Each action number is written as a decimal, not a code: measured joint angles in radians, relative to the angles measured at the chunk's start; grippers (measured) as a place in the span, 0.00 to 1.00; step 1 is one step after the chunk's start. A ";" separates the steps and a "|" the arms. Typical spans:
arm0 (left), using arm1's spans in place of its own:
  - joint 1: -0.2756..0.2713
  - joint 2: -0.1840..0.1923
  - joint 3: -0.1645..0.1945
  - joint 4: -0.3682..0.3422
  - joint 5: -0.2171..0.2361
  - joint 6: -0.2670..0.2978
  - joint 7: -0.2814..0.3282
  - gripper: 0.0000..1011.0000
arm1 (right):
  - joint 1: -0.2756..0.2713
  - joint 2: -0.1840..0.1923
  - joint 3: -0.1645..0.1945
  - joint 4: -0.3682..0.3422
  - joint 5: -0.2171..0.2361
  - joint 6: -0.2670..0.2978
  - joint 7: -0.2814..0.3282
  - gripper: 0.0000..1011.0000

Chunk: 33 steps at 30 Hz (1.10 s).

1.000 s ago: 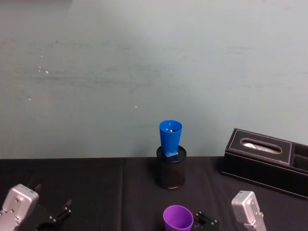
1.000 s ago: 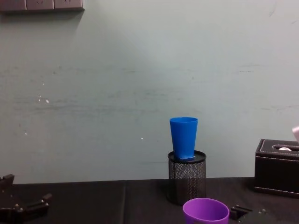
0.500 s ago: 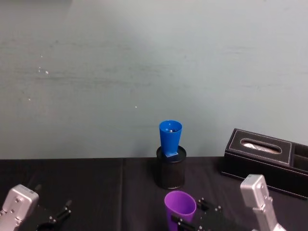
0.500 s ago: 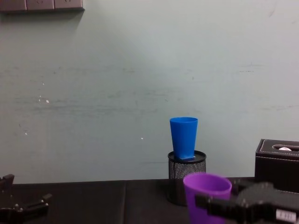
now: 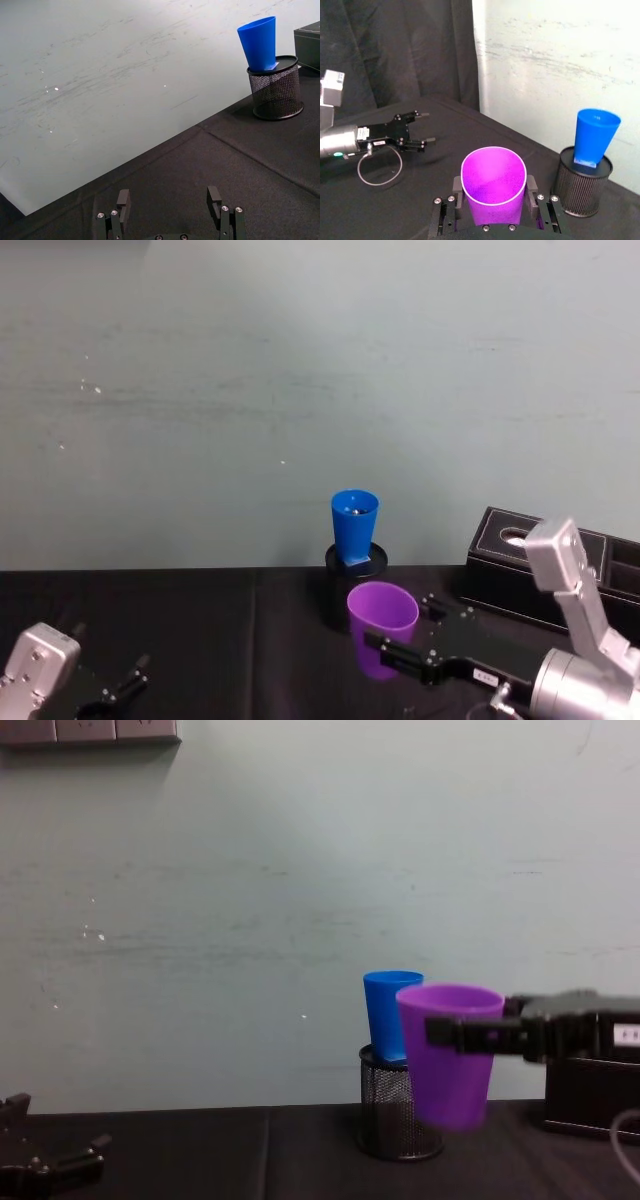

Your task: Pick up one cup with a gripper and tap it against the other cup.

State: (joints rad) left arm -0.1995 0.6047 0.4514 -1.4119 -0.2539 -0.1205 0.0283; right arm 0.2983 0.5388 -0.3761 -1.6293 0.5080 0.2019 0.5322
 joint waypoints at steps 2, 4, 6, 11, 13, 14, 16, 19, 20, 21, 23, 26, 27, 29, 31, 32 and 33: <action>0.000 0.000 0.000 0.000 0.000 0.000 0.000 0.99 | 0.010 0.013 0.000 -0.017 0.007 0.017 -0.001 0.72; 0.000 0.000 0.000 0.000 0.000 0.000 0.000 0.99 | 0.014 0.018 -0.001 -0.025 0.013 0.025 -0.001 0.72; 0.000 0.000 0.000 0.000 0.000 0.000 0.000 0.99 | 0.021 0.027 -0.003 -0.039 0.027 0.041 -0.002 0.72; 0.000 0.000 0.000 0.000 0.000 0.000 0.000 0.99 | 0.026 0.036 -0.007 -0.050 0.047 0.049 -0.007 0.72; 0.000 0.000 0.000 0.000 0.000 0.000 0.000 0.99 | 0.025 0.038 -0.007 -0.051 0.051 0.050 -0.009 0.72; 0.000 0.000 0.000 0.000 0.000 0.000 0.000 0.99 | 0.025 0.038 -0.007 -0.051 0.051 0.050 -0.009 0.72; 0.000 0.000 0.000 0.000 0.000 0.000 0.000 0.99 | 0.025 0.038 -0.007 -0.051 0.051 0.050 -0.009 0.72; 0.000 0.000 0.000 0.000 0.000 0.000 0.000 0.99 | 0.025 0.037 -0.007 -0.051 0.050 0.050 -0.009 0.72; 0.000 0.000 0.000 0.000 0.000 0.000 0.000 0.99 | 0.025 0.037 -0.007 -0.051 0.050 0.050 -0.009 0.72; 0.000 0.000 0.000 0.000 0.000 0.000 0.000 0.99 | 0.025 0.037 -0.007 -0.051 0.050 0.050 -0.009 0.72; 0.000 0.000 0.000 0.000 0.000 0.000 0.000 0.99 | 0.026 0.037 -0.008 -0.051 0.049 0.050 -0.009 0.72; 0.000 0.000 0.000 0.000 0.000 0.000 0.000 0.99 | 0.026 0.037 -0.008 -0.051 0.048 0.050 -0.009 0.72; 0.000 0.000 0.000 0.000 0.000 0.000 0.000 0.99 | 0.026 0.037 -0.007 -0.051 0.048 0.050 -0.009 0.72; 0.000 0.000 0.000 0.000 0.000 0.000 0.000 0.99 | 0.026 0.037 -0.007 -0.051 0.047 0.050 -0.009 0.72; 0.000 0.000 0.000 0.000 0.000 0.000 0.000 0.99 | 0.026 0.037 -0.007 -0.051 0.046 0.050 -0.009 0.72; 0.000 0.000 0.000 0.000 0.000 0.000 0.000 0.99 | 0.026 0.036 -0.008 -0.050 0.046 0.050 -0.009 0.72; 0.000 0.000 0.000 0.000 0.000 0.000 0.000 0.99 | 0.026 0.036 -0.007 -0.050 0.046 0.050 -0.009 0.72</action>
State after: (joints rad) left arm -0.1995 0.6047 0.4514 -1.4120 -0.2539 -0.1205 0.0283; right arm 0.3247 0.5752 -0.3836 -1.6797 0.5541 0.2520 0.5230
